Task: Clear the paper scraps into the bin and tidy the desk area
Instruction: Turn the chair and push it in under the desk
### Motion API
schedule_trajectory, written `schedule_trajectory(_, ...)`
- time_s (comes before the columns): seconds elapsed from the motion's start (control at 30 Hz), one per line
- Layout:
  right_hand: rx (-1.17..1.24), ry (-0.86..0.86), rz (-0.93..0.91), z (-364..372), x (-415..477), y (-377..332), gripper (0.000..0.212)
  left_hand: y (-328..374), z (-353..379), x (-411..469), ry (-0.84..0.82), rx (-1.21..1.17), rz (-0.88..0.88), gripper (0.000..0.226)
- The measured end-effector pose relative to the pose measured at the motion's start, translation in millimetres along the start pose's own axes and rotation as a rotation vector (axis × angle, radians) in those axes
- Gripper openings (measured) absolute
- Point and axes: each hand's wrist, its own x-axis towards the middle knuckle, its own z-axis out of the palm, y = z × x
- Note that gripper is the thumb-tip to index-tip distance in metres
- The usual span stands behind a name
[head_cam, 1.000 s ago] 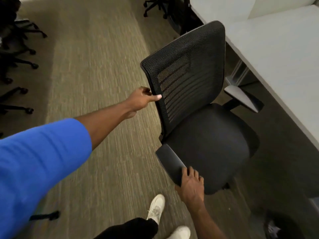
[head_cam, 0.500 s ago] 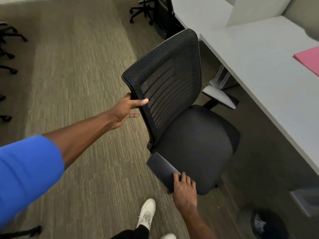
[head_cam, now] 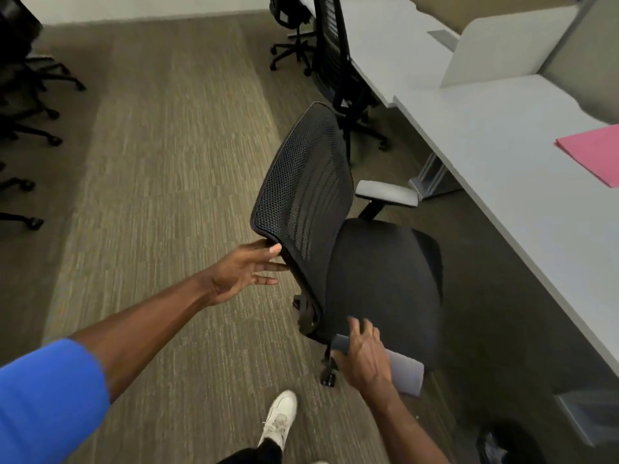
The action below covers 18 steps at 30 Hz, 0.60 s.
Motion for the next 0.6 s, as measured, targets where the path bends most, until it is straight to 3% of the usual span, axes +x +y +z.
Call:
schedule_trajectory(0.1, 0.111, 0.13, -0.07, -28.6, -7.2, -33.9, 0.095, -10.6, -1.6, -20.5, -0.021, -0.106, -0.021, 0.095)
schedule_trajectory(0.2, 0.185, 0.306, -0.132, -51.2, -27.9, -65.6, 0.102, -14.9, -5.2, -33.6, 0.028, -0.189, -0.027, 0.109)
schedule_trajectory(0.33, 0.214, 0.477, -0.174, -70.9, -62.4, -95.4, 0.103, -5.4, -5.9, -42.6, 0.095, -0.066, 0.026, 0.107)
schedule_trajectory(0.53, 0.202, 0.631, -0.067, -91.3, -93.3, -112.0, 0.094, 27.1, 5.4, -35.0, 0.233, 0.155, 0.158, 0.094)
schedule_trajectory(0.6, 0.18, 0.642, -0.011, -96.1, -96.1, -111.8, 0.091, 38.2, 6.5, -24.3, 0.28, 0.214, 0.197, 0.105)
